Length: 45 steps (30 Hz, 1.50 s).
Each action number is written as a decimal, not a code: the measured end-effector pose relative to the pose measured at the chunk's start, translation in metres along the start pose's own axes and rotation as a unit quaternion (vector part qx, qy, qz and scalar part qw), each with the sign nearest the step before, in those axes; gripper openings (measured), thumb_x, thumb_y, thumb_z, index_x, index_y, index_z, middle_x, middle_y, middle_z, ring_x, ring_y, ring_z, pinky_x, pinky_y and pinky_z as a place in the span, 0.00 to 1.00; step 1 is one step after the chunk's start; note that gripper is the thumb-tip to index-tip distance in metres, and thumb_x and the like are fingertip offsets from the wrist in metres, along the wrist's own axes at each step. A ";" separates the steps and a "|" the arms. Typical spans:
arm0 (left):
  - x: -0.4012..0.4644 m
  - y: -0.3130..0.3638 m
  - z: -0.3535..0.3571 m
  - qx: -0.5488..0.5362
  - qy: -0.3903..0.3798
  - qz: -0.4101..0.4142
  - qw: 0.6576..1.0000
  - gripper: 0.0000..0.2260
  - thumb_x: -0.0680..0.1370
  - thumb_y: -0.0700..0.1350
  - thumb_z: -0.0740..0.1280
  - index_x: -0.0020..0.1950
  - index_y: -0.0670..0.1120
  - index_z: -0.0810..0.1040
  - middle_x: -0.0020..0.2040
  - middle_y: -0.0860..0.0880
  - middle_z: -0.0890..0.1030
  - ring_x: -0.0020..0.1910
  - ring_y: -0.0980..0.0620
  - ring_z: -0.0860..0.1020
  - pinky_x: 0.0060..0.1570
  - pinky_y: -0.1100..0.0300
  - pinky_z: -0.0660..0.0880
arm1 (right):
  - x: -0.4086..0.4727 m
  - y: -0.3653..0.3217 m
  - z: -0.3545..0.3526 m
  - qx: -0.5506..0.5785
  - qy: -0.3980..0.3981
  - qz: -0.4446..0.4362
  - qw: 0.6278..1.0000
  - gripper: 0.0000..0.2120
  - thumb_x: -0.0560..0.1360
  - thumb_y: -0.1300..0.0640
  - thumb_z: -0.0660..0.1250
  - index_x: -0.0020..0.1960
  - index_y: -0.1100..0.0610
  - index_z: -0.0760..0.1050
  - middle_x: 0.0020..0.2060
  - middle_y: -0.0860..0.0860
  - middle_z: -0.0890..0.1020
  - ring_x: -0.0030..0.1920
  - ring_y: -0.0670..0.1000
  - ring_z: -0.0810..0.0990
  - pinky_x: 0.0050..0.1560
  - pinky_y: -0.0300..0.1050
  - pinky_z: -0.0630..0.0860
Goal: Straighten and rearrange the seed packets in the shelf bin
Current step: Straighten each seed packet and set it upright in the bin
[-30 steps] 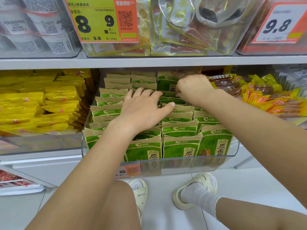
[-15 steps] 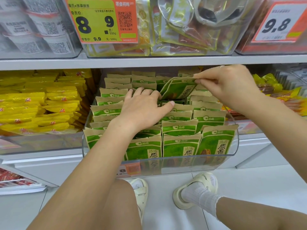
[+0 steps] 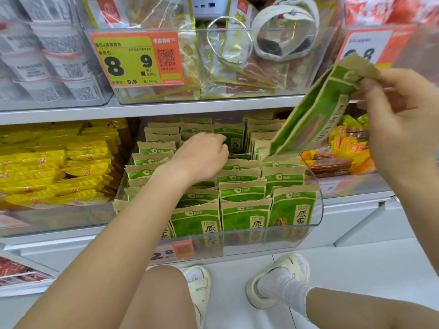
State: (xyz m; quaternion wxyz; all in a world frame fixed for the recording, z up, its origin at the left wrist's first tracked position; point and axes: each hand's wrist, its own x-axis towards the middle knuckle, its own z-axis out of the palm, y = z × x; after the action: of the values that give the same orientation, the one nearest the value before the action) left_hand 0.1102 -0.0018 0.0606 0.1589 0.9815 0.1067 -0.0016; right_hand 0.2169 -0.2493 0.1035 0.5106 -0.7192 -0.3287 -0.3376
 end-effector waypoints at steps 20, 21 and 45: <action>0.083 0.018 0.015 0.119 -0.056 -0.053 0.990 0.18 0.84 0.53 0.53 0.71 0.49 0.70 0.71 0.42 0.70 0.66 0.41 0.71 0.58 0.50 0.69 | -0.023 0.009 0.018 0.222 -0.098 0.251 0.937 0.07 0.72 0.59 0.72 0.47 0.51 0.76 0.33 0.41 0.81 0.40 0.43 0.80 0.45 0.42 0.78; 0.083 0.018 0.015 0.120 -0.033 -0.046 0.991 0.16 0.83 0.48 0.55 0.68 0.48 0.72 0.68 0.42 0.71 0.64 0.41 0.72 0.59 0.49 0.70 | -0.025 0.010 0.017 0.213 -0.109 0.251 0.938 0.06 0.70 0.56 0.73 0.44 0.52 0.77 0.34 0.43 0.81 0.40 0.45 0.80 0.47 0.47 0.78; 0.072 0.011 0.018 0.169 0.043 -0.003 0.985 0.18 0.82 0.49 0.56 0.72 0.50 0.72 0.75 0.44 0.63 0.73 0.41 0.61 0.72 0.48 0.57 | -0.031 0.006 0.008 0.198 -0.095 0.271 0.937 0.02 0.76 0.60 0.69 0.45 0.56 0.78 0.40 0.50 0.83 0.45 0.49 0.82 0.52 0.50 0.81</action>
State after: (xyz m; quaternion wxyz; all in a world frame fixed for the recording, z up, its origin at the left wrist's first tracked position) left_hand 0.1838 -0.0028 0.0443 -0.0140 0.9931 0.1146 0.0218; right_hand 0.2056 -0.2476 0.0731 0.6815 -0.6939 -0.2283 -0.0449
